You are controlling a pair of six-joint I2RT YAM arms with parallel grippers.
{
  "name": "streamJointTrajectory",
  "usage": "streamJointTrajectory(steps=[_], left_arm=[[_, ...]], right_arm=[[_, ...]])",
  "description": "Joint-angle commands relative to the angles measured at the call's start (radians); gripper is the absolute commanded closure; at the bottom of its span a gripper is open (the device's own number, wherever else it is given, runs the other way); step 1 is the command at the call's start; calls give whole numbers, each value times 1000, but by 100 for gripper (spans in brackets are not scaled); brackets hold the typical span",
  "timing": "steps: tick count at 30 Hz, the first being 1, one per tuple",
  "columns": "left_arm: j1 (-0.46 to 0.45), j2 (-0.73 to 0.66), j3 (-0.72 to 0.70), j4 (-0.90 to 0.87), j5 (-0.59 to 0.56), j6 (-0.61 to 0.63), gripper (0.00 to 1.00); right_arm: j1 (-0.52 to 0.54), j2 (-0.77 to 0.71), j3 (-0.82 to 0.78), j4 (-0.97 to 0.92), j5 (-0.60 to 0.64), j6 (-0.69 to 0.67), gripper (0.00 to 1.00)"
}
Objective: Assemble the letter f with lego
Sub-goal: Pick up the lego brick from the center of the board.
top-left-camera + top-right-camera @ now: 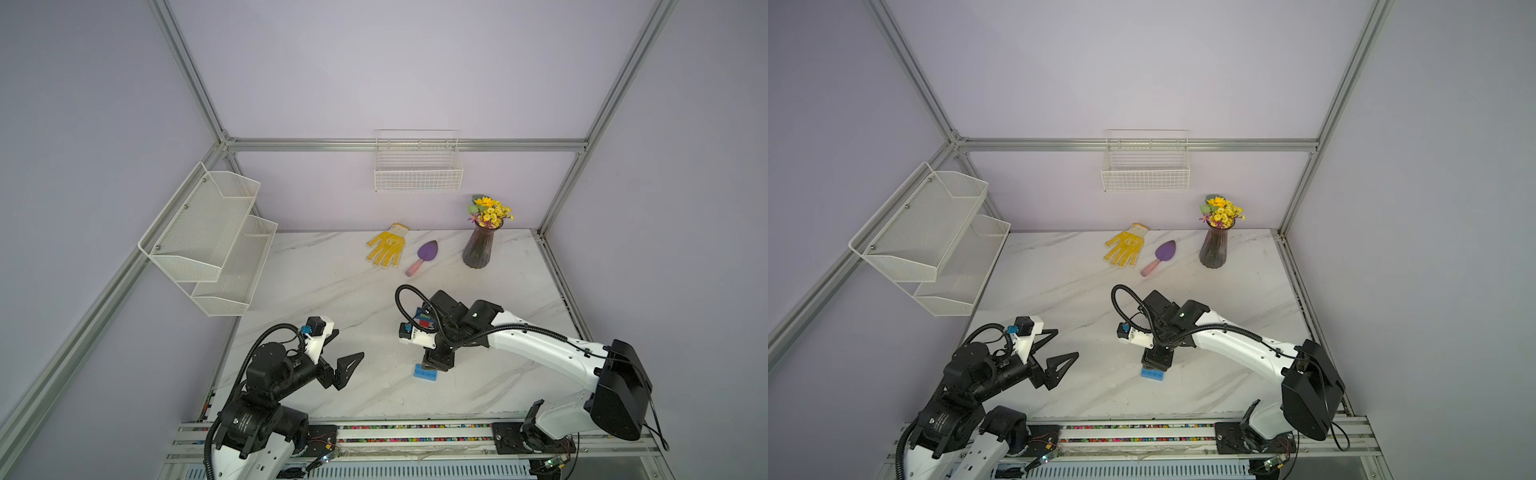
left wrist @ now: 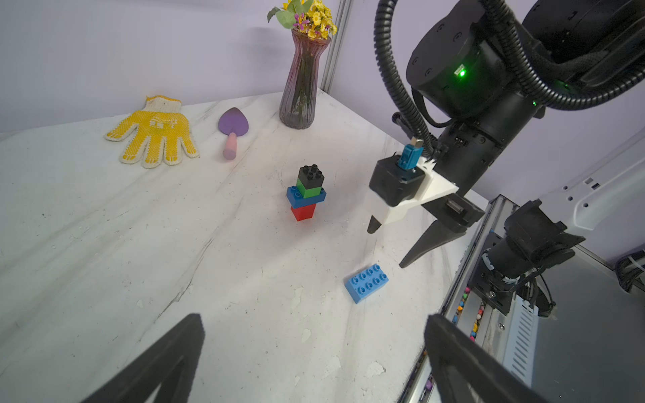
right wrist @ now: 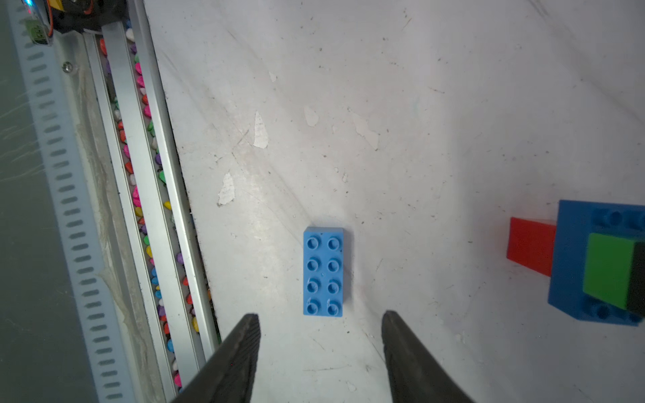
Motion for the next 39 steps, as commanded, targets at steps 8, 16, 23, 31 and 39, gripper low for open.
streamJointTrajectory(steps=[8, 16, 23, 31, 39], left_arm=[[-14, -1, 2, 22, 23, -2, 0], [-17, 3, 1, 22, 19, -4, 0], [-19, 7, 1, 22, 13, -5, 0], [-20, 9, 2, 22, 9, -8, 0], [-22, 7, 1, 22, 4, -7, 0]], right_arm=[[37, 96, -82, 189, 13, 49, 40], [42, 162, -102, 205, 14, 32, 40], [45, 200, -103, 188, 15, 19, 40], [48, 226, -99, 180, 13, 11, 45], [50, 257, -85, 160, 13, 1, 57]])
